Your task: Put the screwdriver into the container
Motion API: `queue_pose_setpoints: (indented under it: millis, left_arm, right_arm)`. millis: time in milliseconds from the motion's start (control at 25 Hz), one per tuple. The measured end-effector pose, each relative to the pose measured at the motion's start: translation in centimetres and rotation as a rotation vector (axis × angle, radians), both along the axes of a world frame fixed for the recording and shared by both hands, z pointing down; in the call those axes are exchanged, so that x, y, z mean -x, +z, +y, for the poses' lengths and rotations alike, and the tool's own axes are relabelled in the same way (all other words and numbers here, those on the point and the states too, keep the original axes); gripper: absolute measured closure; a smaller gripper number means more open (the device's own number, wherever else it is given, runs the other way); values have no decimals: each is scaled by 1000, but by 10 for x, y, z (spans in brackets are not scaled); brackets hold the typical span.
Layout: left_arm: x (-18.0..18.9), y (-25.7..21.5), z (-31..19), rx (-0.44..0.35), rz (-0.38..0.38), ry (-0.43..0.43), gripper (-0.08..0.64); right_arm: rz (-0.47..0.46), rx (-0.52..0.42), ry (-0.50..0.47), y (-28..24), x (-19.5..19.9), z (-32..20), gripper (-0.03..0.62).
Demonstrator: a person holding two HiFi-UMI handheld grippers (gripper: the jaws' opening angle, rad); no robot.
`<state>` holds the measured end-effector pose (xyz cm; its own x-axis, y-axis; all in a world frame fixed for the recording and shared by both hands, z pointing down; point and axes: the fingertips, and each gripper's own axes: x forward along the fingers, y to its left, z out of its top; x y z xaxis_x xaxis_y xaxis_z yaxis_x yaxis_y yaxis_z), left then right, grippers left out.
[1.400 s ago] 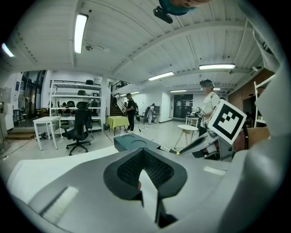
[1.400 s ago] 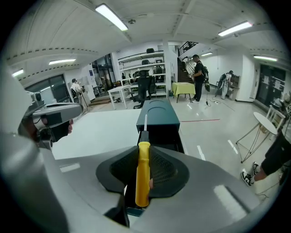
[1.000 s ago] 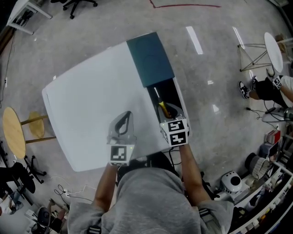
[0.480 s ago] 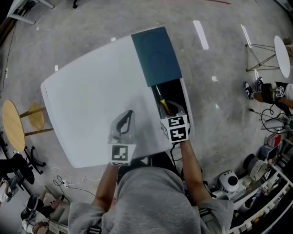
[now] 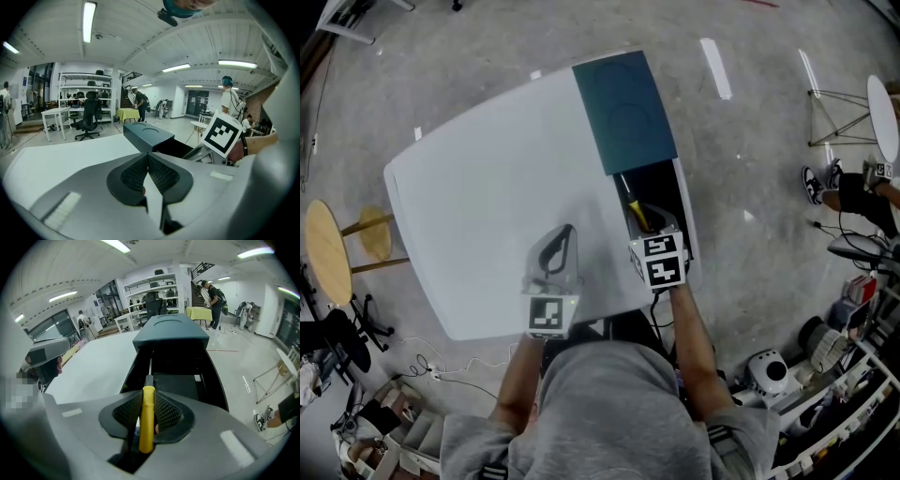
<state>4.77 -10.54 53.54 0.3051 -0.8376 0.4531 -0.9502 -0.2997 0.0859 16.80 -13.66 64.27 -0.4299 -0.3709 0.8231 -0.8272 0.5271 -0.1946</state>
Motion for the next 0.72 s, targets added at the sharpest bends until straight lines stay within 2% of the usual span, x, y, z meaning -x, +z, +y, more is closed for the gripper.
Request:
queue_pose_setpoints:
  millis: [200, 440, 720]
  left_arm:
    - [12, -7, 3, -11, 7, -15, 548]
    - [11, -20, 10, -39, -6, -14, 548]
    - [8, -43, 15, -100, -20, -6, 548]
  right_arm:
    - [3, -12, 12, -2, 9, 0, 499]
    - [-17, -56, 37, -19, 1, 2, 472]
    - [-53, -159, 49, -60, -3, 3, 479]
